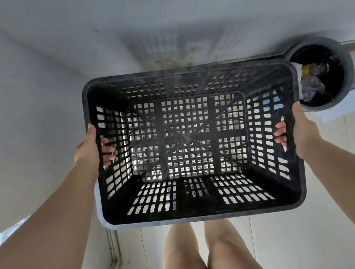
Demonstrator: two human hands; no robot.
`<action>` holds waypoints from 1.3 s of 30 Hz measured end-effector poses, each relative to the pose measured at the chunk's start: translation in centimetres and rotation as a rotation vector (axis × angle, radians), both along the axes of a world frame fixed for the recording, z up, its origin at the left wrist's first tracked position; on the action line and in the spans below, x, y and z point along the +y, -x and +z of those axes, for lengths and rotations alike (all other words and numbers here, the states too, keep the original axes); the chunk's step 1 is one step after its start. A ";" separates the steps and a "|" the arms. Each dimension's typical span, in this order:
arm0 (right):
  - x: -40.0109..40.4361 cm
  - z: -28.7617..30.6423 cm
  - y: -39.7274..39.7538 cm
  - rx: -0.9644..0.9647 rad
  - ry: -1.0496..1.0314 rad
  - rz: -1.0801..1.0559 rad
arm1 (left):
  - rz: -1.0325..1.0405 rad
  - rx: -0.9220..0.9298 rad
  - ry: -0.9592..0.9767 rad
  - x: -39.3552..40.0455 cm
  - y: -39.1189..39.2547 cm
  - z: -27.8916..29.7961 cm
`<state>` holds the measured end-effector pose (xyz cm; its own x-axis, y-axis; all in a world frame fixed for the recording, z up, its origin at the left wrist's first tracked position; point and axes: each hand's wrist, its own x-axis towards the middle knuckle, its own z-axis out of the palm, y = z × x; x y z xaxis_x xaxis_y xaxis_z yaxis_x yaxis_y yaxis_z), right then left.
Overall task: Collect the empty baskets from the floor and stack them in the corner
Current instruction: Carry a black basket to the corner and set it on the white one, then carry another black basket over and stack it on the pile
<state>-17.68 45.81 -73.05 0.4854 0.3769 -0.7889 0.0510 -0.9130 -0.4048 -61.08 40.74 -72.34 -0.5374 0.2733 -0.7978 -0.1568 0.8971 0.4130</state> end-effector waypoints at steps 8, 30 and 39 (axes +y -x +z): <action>0.6 -0.2 0.0 0.010 0.005 -0.007 | 0.012 0.063 -0.017 -1.0 -0.3 -0.7; -1.7 7.6 0.2 -0.495 0.128 0.834 | -0.733 0.420 0.169 -0.8 -1.7 4.9; -0.6 25.2 3.3 -0.934 -0.055 1.496 | -1.442 0.791 0.049 6.3 -8.8 24.1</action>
<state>-20.98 45.18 -47.88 -0.0288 0.8940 -0.4471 0.9652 0.1412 0.2202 -52.33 46.99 -48.27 -0.1306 0.8631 -0.4878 0.9913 0.1207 -0.0517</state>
